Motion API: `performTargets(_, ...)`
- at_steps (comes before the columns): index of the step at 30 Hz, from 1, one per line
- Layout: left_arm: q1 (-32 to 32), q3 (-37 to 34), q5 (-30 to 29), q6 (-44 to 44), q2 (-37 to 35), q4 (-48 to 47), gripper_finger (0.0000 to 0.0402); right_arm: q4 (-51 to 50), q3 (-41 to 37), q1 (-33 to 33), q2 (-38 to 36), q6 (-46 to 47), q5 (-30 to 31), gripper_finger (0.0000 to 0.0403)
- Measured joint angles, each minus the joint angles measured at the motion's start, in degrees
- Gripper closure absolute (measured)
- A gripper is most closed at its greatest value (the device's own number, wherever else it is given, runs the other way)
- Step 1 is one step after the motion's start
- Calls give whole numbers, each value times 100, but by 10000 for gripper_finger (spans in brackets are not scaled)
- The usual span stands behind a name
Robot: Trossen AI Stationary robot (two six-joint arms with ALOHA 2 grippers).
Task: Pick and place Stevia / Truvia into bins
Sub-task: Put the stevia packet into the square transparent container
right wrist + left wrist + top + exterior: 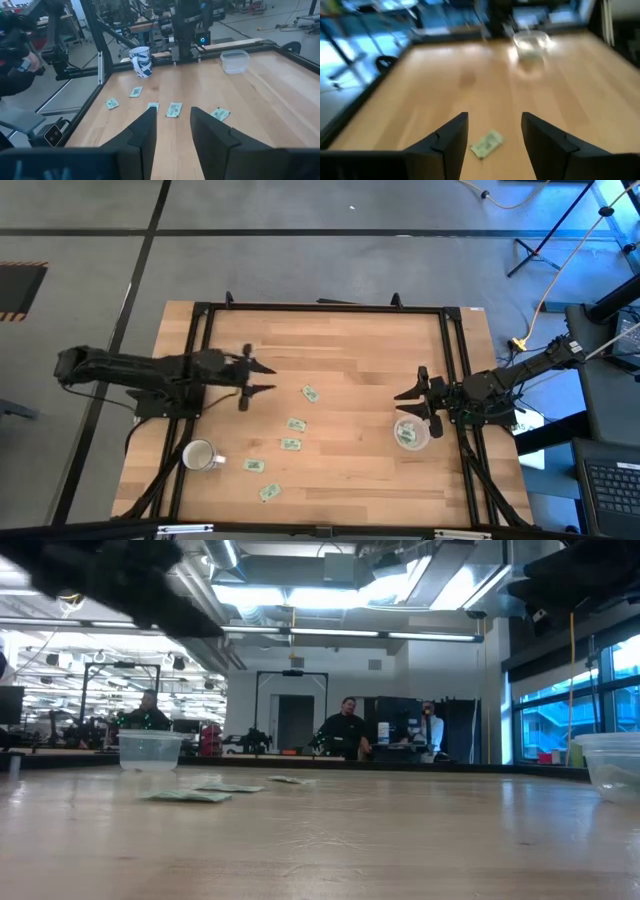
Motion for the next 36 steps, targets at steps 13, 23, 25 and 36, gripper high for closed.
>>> performTargets(13,0,3285,381,2106,4001,-2551,222,-9,2,0,1,8,0,280)
performTargets(23,2,4458,-585,2696,5796,-3086,222,-114,2,0,4,102,-111,280)
performTargets(25,2,4529,-816,2696,6027,-3110,222,-118,2,0,4,184,-339,280)
performTargets(36,-11,4674,-422,2906,6334,-3427,221,-108,2,2,4,515,-649,280)
